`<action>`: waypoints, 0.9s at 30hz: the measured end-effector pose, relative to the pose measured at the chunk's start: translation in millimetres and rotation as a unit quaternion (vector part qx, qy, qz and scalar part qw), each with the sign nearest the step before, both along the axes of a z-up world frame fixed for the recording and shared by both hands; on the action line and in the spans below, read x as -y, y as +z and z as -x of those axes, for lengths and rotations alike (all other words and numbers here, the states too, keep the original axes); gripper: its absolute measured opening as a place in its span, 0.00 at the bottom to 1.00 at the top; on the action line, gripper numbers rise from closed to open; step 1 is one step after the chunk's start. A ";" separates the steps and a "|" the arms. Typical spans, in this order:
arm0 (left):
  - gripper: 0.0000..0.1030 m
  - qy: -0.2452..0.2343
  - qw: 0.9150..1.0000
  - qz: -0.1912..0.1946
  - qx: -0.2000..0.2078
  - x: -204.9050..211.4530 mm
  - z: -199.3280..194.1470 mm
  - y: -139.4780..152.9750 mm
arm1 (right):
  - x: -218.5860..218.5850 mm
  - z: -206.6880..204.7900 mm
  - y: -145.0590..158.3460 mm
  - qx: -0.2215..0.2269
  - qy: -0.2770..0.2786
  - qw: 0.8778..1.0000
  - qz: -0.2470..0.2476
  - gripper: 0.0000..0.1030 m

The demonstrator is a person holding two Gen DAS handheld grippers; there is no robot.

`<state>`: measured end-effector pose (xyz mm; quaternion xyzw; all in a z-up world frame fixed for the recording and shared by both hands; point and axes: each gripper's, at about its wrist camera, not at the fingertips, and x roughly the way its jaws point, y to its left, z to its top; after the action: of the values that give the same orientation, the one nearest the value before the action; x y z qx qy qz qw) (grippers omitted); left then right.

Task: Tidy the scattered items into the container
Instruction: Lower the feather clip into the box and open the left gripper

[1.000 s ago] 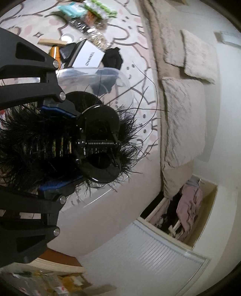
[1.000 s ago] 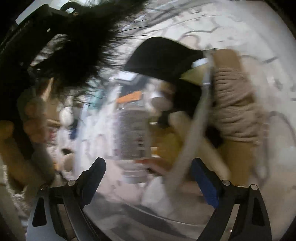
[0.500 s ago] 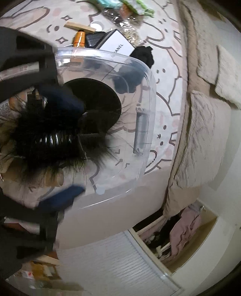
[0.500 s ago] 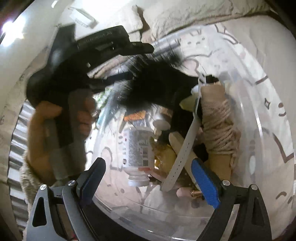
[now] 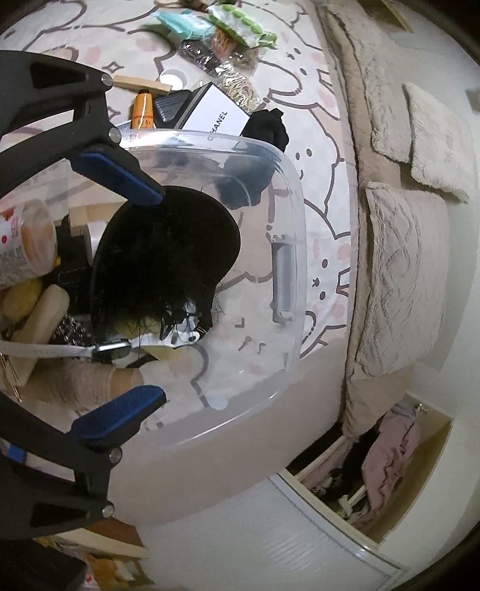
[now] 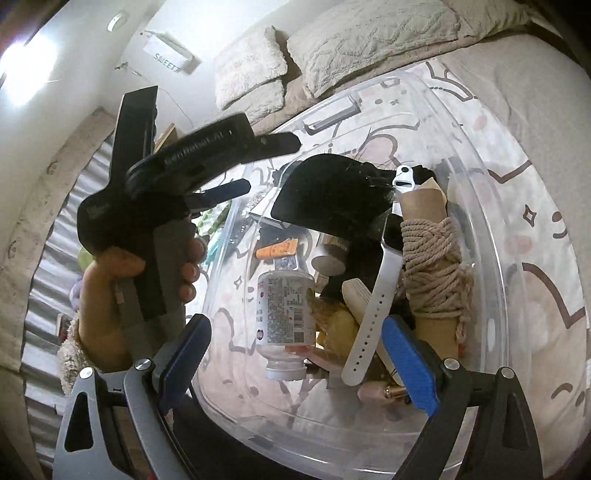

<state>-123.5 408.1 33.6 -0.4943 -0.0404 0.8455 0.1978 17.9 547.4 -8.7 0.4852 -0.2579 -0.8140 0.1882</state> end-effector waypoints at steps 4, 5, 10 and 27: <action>0.96 -0.015 0.999 0.019 -0.023 1.2 -8.2 3.1 | -0.1 -0.9 2.1 -0.006 -0.002 1.000 0.002 0.91; 0.96 -0.019 0.999 0.025 -0.029 1.9 -11.0 3.9 | 0.3 -1.2 2.6 -0.007 -0.003 1.000 0.003 0.91; 0.96 -0.024 0.997 0.035 -0.061 11.7 -21.8 13.0 | 5.1 -2.0 4.1 -0.011 -0.002 1.000 0.001 0.91; 0.96 -0.011 0.990 0.045 -0.134 60.5 -67.9 24.4 | 23.6 -12.3 21.5 -0.057 0.008 0.998 -0.017 0.91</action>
<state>-55.6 347.7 58.0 -0.3852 0.0303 0.9028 0.1886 30.2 523.8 12.8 0.4428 -0.2293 -0.8432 0.2011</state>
